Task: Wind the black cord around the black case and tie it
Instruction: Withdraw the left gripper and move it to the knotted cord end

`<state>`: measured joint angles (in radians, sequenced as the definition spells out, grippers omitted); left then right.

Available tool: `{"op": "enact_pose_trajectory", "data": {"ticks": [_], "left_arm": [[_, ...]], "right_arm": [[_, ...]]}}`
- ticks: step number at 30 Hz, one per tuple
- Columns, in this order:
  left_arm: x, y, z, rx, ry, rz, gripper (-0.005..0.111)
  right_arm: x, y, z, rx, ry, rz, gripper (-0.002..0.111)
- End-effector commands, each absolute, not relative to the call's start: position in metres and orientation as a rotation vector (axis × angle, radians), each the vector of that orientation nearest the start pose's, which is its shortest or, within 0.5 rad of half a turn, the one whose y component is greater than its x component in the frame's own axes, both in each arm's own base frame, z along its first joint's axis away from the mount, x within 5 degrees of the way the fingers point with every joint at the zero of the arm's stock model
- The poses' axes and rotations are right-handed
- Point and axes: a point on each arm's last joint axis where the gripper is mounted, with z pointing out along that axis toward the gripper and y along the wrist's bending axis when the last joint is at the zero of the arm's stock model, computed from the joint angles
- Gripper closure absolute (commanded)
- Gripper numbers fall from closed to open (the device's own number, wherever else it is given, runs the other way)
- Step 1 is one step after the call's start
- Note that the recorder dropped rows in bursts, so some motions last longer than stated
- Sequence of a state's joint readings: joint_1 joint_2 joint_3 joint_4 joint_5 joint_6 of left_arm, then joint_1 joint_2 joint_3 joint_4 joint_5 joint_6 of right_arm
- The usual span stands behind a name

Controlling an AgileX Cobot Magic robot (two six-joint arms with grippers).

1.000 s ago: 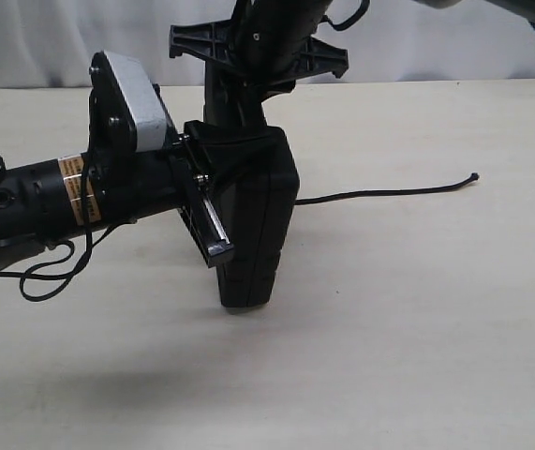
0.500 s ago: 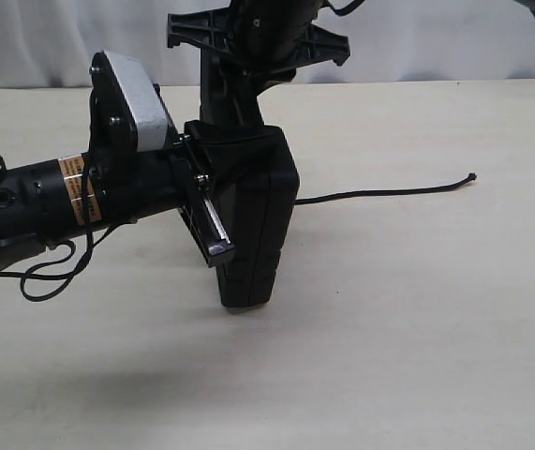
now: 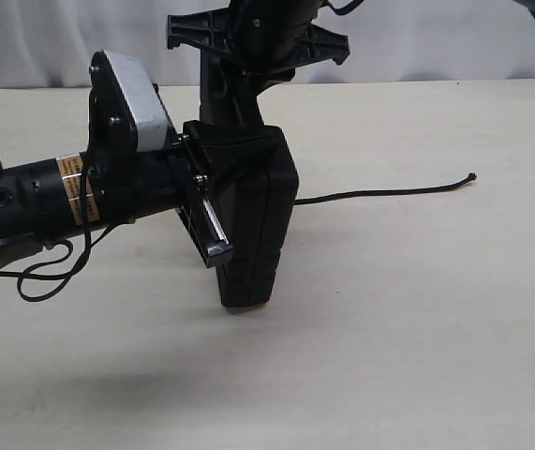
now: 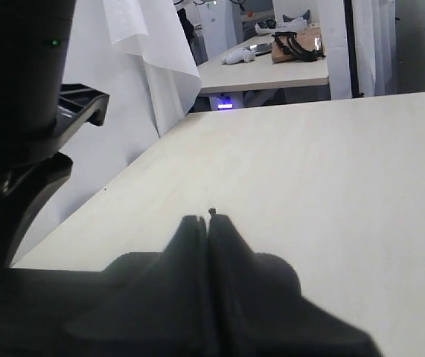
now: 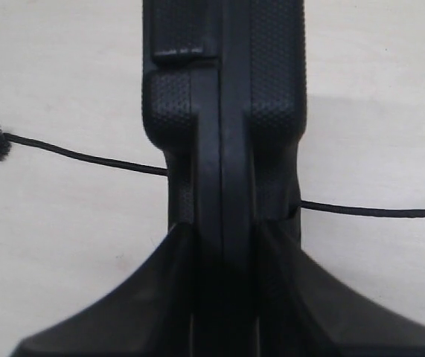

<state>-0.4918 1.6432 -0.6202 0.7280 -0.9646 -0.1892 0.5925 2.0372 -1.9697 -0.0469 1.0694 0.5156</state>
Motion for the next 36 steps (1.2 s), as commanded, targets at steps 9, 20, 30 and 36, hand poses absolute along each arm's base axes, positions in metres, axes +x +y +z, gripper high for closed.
{"op": "enact_pose_trajectory", "data": {"ticks": [9, 20, 30, 36], "left_arm": [[0.237, -0.146, 0.239, 0.782, 1.739, -0.369, 0.107], [0.234, -0.087, 0.256, 0.364, 1.961, -0.243, 0.107], [0.25, -0.059, 0.272, 0.164, 1.969, -0.199, 0.107], [0.273, -0.008, 0.288, 0.074, 2.187, 0.031, 0.107]], "right_arm": [[0.38, 0.254, 0.299, -0.132, 2.694, 0.296, 0.104], [0.379, 0.253, 0.298, -0.132, 2.705, 0.289, 0.104], [0.38, 0.253, 0.299, -0.132, 2.698, 0.294, 0.104], [0.38, 0.254, 0.299, -0.132, 2.696, 0.295, 0.104]]}}
